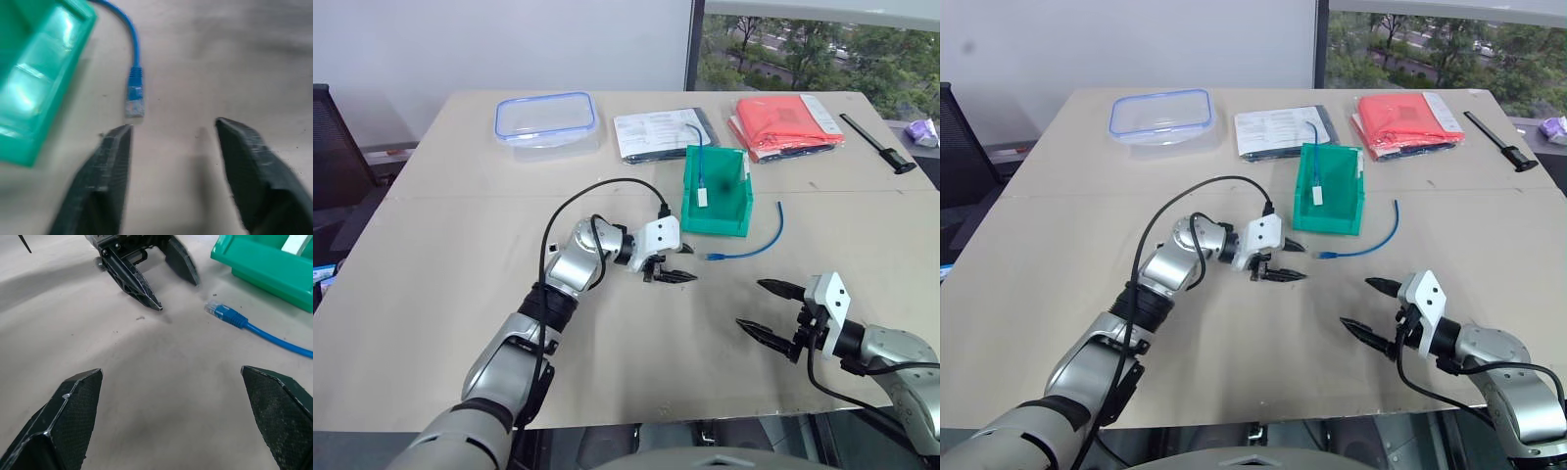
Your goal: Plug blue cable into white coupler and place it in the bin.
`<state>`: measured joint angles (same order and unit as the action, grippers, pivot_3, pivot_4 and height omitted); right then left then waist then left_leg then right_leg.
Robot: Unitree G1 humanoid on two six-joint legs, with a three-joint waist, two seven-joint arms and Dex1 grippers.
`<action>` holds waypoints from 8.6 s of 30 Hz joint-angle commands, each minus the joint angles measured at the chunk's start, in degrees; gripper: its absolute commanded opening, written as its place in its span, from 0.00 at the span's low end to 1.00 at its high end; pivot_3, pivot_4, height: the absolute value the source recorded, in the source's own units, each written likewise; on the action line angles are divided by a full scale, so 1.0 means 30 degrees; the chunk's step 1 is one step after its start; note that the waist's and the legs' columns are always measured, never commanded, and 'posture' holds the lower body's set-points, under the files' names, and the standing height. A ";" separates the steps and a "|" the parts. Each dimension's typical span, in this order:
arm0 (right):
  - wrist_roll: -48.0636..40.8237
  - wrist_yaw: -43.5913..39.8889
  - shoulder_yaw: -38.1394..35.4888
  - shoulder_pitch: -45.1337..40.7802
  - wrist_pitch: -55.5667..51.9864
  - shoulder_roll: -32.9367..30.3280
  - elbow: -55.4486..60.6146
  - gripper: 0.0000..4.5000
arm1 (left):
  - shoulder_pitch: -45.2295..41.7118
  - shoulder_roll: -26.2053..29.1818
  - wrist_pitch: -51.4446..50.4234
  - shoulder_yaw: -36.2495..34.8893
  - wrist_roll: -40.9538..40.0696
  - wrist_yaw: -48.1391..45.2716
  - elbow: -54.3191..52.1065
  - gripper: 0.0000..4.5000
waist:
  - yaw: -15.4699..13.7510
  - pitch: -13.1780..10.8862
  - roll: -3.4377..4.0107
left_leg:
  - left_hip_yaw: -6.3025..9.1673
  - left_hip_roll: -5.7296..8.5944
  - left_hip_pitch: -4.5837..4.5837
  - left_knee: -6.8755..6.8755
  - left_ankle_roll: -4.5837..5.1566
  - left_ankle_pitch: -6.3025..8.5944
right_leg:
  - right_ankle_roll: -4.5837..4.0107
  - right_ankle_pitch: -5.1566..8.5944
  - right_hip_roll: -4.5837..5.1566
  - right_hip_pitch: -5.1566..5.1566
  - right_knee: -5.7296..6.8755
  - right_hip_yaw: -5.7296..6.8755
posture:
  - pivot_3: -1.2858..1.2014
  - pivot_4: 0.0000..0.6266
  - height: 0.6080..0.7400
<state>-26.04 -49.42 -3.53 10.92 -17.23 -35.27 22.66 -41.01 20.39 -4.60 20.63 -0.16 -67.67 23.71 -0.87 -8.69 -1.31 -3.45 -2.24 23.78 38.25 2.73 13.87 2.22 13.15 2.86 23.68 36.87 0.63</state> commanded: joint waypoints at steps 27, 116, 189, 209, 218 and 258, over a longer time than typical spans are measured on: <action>0.0144 0.1578 -0.1276 -0.0669 0.0938 0.0789 -0.0099 1.00 | -0.1621 -0.3195 0.2676 0.0695 0.1436 0.0730 0.6259 0.01 | 0.0019 0.0011 0.0006 | 0.0013 0.0012 -0.0001 0.0019 0.0015 0.0009 | 0.0014 -0.0009 -0.0008 -0.0019 0.0007 -0.0002 | 0.52 0.24 0.98; -1.2694 0.5619 -0.2268 -0.8049 -0.6512 0.4699 -0.0546 0.00 | 1.4732 -0.3582 -0.2345 -0.8522 0.1853 2.2212 -1.2544 0.62 | 0.0029 0.0026 0.0059 | 0.0033 -0.0033 0.0002 -0.0021 0.0018 0.0014 | -0.0017 0.0005 0.0104 -0.0006 0.0023 0.0010 | 0.52 0.24 0.98; 0.8504 0.9868 0.6826 -0.3832 0.0232 0.7367 0.2307 0.00 | 1.1868 -0.4958 0.2761 -0.0079 0.2205 1.4896 -0.6087 0.09 | 0.0056 0.0096 0.0124 | 0.0012 -0.0030 -0.0017 -0.0021 0.0022 0.0015 | -0.0030 0.0019 0.0067 -0.0007 0.0006 0.0002 | 0.52 0.24 0.98; 0.9300 0.9555 0.7965 -0.3259 -0.1647 0.6824 0.2253 0.00 | 1.3606 -0.4493 0.0906 0.0633 0.2744 1.5463 -0.8603 0.09 | 0.0088 0.0171 0.0135 | 0.0014 -0.0041 -0.0024 -0.0033 0.0023 0.0019 | -0.0052 0.0035 0.0066 -0.0003 0.0001 0.0010 | 0.52 0.24 0.98; 0.9235 1.0141 0.6996 -0.3090 -0.2586 0.6956 0.2699 0.00 | 1.3785 -0.4658 0.0672 0.0851 0.2682 1.5531 -0.8650 0.09 | 0.0089 0.0324 0.0173 | 0.0014 -0.0045 -0.0029 -0.0036 0.0022 0.0020 | -0.0055 0.0038 0.0069 -0.0005 0.0001 0.0013 | 0.52 0.24 0.98; 0.6335 0.7854 0.6408 -0.6306 -0.0449 0.8218 -0.1364 0.00 | 1.4270 -0.3424 -0.1937 -0.0856 -0.0259 1.3731 -1.1779 0.78 | 0.0525 0.0601 0.0118 | -0.0044 -0.0031 -0.0272 -0.0331 0.0026 0.0025 | -0.0125 0.0090 0.0100 -0.0091 -0.0060 -0.0074 | 0.52 0.24 0.98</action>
<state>-4.20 -24.27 17.87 -6.75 -16.67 -10.28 15.94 -0.06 8.75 -7.29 19.37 1.11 -24.82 -8.19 0.71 -6.89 -0.96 -3.60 -2.34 23.00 37.24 2.81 13.94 1.84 13.42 3.17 23.45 36.69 0.38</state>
